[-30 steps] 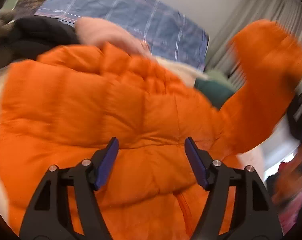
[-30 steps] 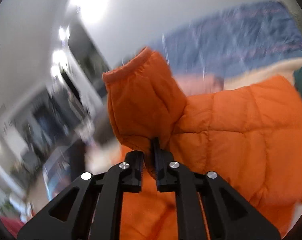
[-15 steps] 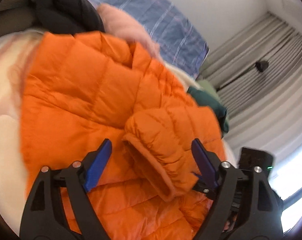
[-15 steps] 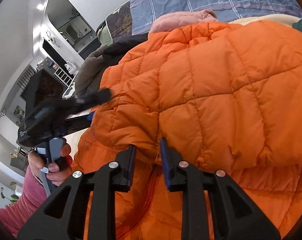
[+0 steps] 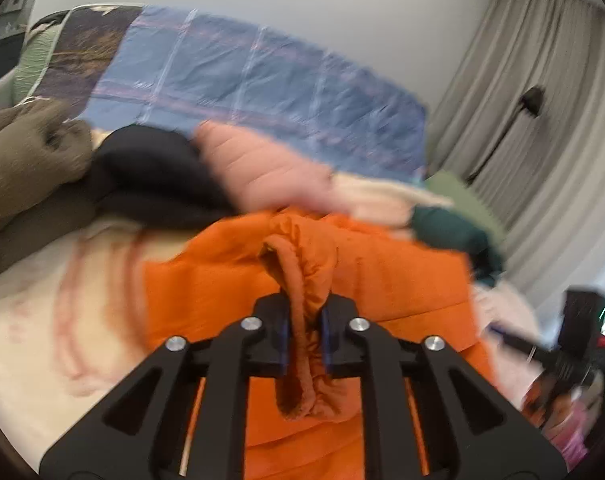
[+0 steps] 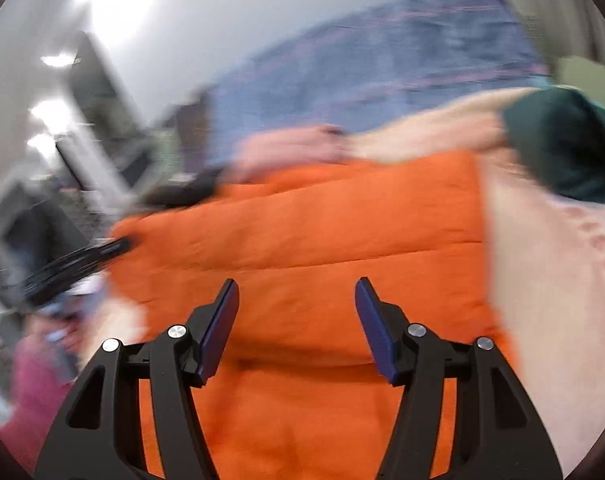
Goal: Fold large clothes
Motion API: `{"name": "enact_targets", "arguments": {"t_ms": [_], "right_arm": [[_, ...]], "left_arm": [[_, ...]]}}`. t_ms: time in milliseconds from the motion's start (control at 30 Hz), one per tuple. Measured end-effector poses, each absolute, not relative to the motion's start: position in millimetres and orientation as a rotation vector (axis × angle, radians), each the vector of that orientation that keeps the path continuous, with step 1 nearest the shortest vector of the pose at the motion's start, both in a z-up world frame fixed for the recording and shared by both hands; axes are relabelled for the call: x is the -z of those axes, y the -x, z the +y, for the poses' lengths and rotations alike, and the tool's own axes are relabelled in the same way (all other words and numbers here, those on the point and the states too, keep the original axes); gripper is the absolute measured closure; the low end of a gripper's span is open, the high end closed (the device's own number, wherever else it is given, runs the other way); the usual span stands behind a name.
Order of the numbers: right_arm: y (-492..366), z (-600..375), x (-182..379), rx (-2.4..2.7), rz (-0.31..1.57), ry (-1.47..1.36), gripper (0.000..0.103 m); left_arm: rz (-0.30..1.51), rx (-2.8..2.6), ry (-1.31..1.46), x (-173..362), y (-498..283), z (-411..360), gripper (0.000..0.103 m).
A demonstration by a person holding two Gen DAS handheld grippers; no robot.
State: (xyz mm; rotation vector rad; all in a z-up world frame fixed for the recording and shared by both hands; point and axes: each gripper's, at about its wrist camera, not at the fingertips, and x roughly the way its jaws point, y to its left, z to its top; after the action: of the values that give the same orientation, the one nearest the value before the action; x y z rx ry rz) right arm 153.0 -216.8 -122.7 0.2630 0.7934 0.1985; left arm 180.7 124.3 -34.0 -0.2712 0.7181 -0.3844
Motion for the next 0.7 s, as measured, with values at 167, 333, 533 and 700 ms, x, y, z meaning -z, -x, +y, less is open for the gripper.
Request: {"name": "enact_targets", "arguments": {"t_ms": [167, 333, 533, 700], "right_arm": [[-161, -221, 154, -0.154, 0.837, -0.261, 0.048], [-150, -215, 127, -0.18, 0.756, -0.218, 0.048], [-159, -212, 144, -0.162, 0.816, -0.209, 0.048], [-167, -212, 169, -0.163, 0.85, -0.204, 0.05]], "left_arm": [[0.855, 0.165, 0.147, 104, -188, 136, 0.063], [0.787, 0.129, 0.152, 88, -165, 151, 0.063], [0.647, 0.309, 0.137, 38, -136, 107, 0.057], [0.812, 0.244, -0.096, 111, -156, 56, 0.053]]}}
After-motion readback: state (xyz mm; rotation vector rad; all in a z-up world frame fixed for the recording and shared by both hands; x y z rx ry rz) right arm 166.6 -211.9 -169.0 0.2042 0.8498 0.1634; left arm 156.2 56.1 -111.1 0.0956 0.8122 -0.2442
